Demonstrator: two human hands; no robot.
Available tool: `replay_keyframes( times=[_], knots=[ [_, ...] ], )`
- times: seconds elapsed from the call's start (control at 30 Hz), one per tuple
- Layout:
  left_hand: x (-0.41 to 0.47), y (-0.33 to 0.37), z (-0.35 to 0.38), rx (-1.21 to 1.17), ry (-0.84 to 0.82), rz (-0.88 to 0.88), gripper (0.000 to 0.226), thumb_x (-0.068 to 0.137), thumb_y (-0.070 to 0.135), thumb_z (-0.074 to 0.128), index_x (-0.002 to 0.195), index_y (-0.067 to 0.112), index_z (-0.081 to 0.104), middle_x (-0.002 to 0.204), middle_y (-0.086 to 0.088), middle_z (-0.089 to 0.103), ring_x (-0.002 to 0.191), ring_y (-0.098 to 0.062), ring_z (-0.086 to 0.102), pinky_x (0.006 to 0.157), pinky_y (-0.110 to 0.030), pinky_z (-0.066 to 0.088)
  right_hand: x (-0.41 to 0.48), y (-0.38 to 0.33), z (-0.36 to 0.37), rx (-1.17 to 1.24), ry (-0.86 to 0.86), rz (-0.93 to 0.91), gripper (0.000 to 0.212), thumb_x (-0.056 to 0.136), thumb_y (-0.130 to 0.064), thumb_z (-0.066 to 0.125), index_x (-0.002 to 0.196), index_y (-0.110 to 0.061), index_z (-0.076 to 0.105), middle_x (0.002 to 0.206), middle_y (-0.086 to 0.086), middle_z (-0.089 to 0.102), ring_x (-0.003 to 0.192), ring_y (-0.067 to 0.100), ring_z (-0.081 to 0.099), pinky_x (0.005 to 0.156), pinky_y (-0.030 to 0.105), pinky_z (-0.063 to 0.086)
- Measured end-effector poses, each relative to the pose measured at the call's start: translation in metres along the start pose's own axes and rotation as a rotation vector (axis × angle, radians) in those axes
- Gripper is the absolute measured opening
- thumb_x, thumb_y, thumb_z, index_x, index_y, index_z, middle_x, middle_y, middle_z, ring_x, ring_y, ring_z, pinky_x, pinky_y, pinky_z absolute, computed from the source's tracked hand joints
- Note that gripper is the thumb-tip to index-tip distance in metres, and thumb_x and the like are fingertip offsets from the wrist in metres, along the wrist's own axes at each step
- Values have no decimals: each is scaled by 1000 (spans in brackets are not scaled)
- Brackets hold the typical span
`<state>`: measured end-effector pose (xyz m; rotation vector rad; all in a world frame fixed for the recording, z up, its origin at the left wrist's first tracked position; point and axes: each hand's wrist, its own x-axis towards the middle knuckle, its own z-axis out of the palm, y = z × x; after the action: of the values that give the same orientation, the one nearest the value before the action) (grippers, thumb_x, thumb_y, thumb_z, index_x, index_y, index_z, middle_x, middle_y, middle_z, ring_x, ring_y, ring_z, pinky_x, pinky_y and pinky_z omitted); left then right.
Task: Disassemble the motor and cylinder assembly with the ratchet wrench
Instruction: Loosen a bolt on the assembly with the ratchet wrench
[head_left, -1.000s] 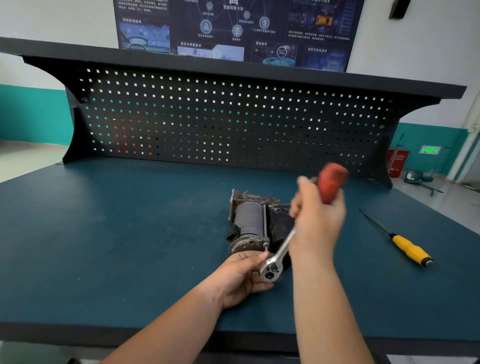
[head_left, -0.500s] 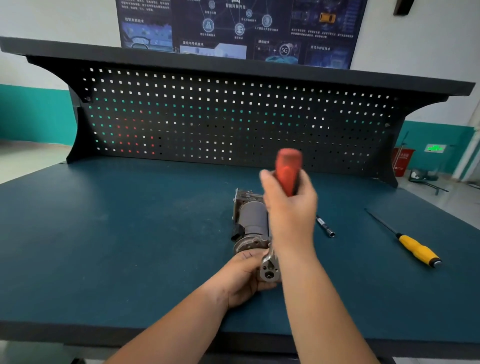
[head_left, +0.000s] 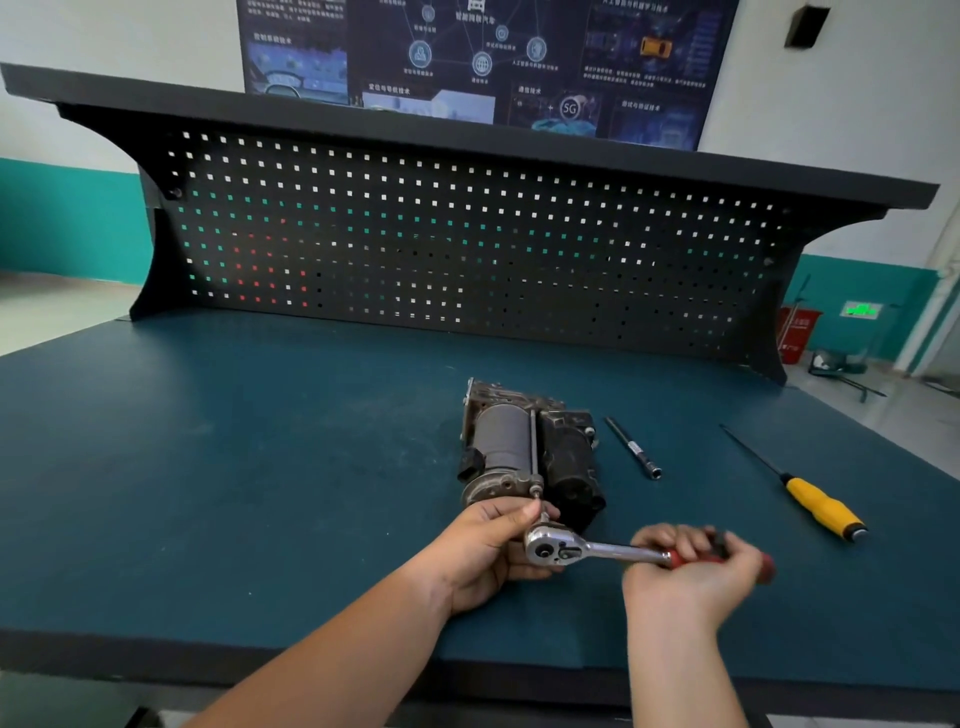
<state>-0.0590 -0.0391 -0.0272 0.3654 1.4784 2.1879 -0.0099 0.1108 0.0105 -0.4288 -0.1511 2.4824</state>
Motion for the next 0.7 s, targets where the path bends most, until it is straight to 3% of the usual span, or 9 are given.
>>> replay_keyframes(
  times=[0.1, 0.17, 0.27, 0.37, 0.47, 0.53, 0.6, 0.67, 0.7],
  knots=[
    [2, -2, -2, 13, 8, -3, 20, 75, 30, 62, 74, 18, 78, 76, -7, 74, 62, -18, 71, 52, -24, 55, -1, 1, 7, -59, -17, -16, 30, 89, -25, 41, 62, -22, 28, 46, -9, 25, 38, 6, 22, 44, 17, 20],
    [3, -2, -3, 2, 0, -7, 19, 75, 29, 62, 77, 18, 78, 78, -6, 74, 63, -16, 71, 50, -23, 55, -7, 4, 25, -162, -101, -122, 29, 90, -20, 45, 66, -20, 30, 45, -9, 27, 39, 6, 24, 44, 19, 21],
    [3, -1, -3, -28, 3, -12, 17, 73, 26, 64, 74, 17, 78, 74, -4, 73, 61, -12, 70, 47, -21, 54, -25, 18, 56, -387, -387, -290, 23, 87, -8, 55, 72, -20, 43, 42, -10, 36, 35, 4, 31, 37, 17, 25],
    [4, -5, -4, -40, 14, -32, 15, 77, 21, 63, 71, 14, 75, 71, -4, 72, 60, -12, 69, 50, -22, 55, -48, 47, 75, -858, -753, -476, 19, 74, -18, 68, 67, -27, 54, 45, -13, 46, 40, 0, 38, 42, 16, 34],
    [4, -4, -4, -63, -18, -32, 13, 88, 8, 60, 76, 10, 66, 74, -7, 64, 64, -14, 63, 59, -26, 55, -67, 83, 73, -1270, -1056, -687, 28, 78, -21, 70, 65, -30, 47, 49, -15, 47, 45, 3, 40, 47, 14, 30],
    [0, 0, -2, -84, -57, -45, 4, 78, 11, 68, 75, 10, 65, 69, -5, 62, 64, -15, 60, 59, -26, 52, -73, 98, 67, -1382, -1181, -737, 27, 82, -17, 68, 72, -33, 48, 52, -12, 48, 51, 6, 44, 50, 15, 32],
    [-2, 3, 0, -102, -79, -50, 11, 69, 12, 74, 73, 11, 64, 66, -3, 61, 63, -14, 58, 59, -26, 50, -73, 98, 65, -1385, -1193, -754, 25, 82, -15, 67, 77, -33, 51, 55, -13, 51, 54, 6, 46, 52, 13, 33],
    [0, 1, 0, -67, -54, -25, 8, 77, 5, 67, 73, 11, 65, 65, -2, 61, 59, -13, 58, 57, -25, 50, -72, 85, 66, -1248, -1090, -724, 25, 79, -15, 68, 75, -34, 52, 56, -18, 53, 51, 1, 46, 50, 10, 33],
    [2, -3, -2, -54, -35, -12, 17, 83, 3, 62, 71, 12, 69, 65, -3, 63, 58, -13, 61, 55, -26, 53, -70, 76, 66, -1129, -997, -704, 22, 76, -15, 68, 75, -33, 55, 56, -19, 55, 49, -2, 47, 50, 9, 35]
  ],
)
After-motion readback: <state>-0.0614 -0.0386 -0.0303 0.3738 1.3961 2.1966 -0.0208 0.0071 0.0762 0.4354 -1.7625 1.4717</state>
